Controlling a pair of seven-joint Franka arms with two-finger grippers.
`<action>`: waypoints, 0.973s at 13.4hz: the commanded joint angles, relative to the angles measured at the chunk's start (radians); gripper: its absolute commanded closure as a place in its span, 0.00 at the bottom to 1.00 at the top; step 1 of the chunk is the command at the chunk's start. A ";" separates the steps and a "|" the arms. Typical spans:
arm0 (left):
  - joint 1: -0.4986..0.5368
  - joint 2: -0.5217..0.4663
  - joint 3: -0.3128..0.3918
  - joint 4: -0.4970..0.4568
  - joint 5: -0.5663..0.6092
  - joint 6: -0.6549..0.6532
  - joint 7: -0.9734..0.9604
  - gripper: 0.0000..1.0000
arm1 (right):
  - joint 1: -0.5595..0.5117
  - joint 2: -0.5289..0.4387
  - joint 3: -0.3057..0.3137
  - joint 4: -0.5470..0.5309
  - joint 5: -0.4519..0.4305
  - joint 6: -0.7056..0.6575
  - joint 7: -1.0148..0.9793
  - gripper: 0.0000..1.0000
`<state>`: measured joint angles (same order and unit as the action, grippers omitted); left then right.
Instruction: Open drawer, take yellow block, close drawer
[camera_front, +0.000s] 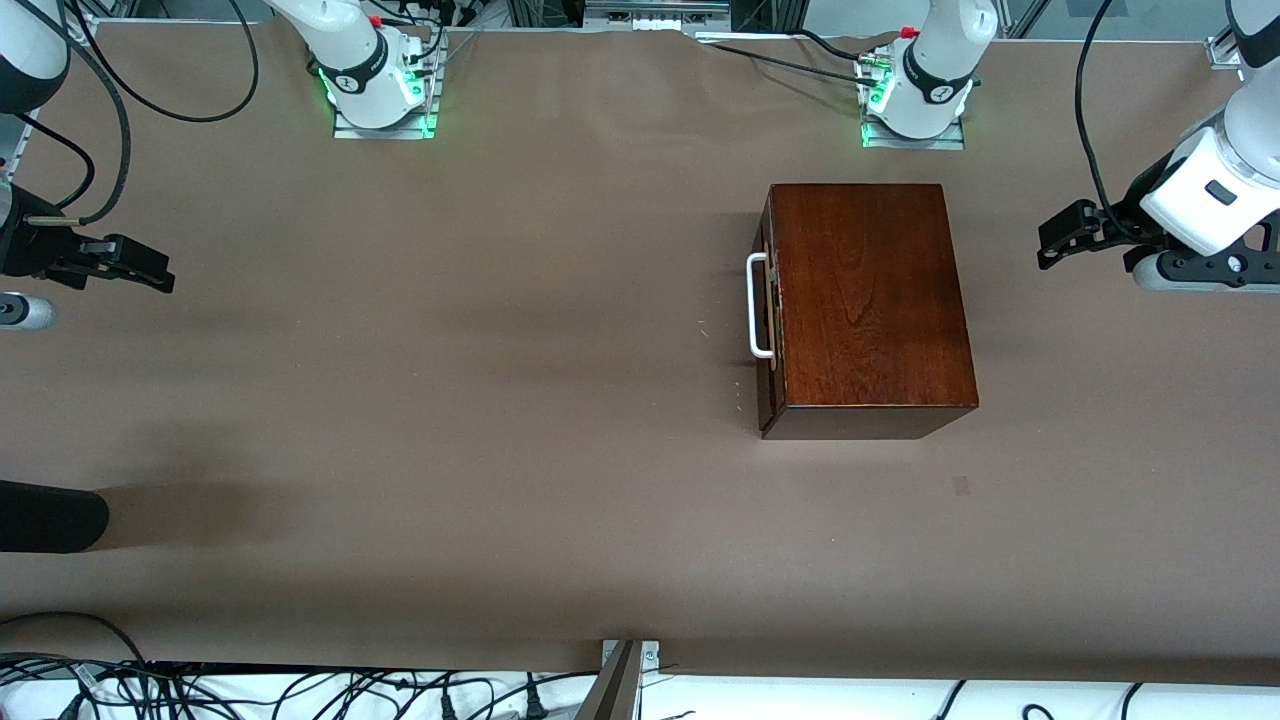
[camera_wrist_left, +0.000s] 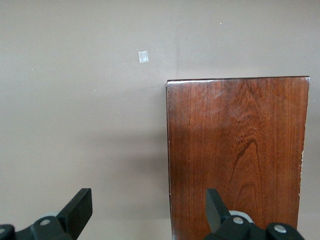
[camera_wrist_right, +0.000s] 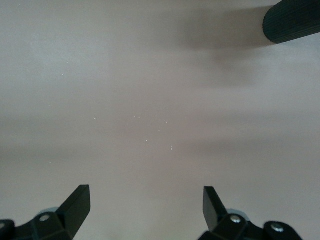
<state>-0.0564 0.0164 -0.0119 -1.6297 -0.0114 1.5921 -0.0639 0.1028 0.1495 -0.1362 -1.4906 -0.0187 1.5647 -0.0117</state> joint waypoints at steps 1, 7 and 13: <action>0.001 -0.016 -0.002 -0.021 0.021 0.034 0.004 0.00 | -0.003 -0.002 0.004 0.001 -0.014 0.005 -0.007 0.00; 0.001 -0.009 0.000 -0.006 0.021 0.026 0.004 0.00 | -0.002 -0.002 0.004 0.001 -0.012 0.005 -0.007 0.00; 0.001 -0.009 0.000 -0.006 0.021 0.026 0.004 0.00 | 0.000 -0.002 0.004 0.001 -0.006 0.005 0.004 0.00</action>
<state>-0.0552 0.0166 -0.0118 -1.6303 -0.0114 1.6101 -0.0639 0.1030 0.1495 -0.1361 -1.4906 -0.0187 1.5648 -0.0116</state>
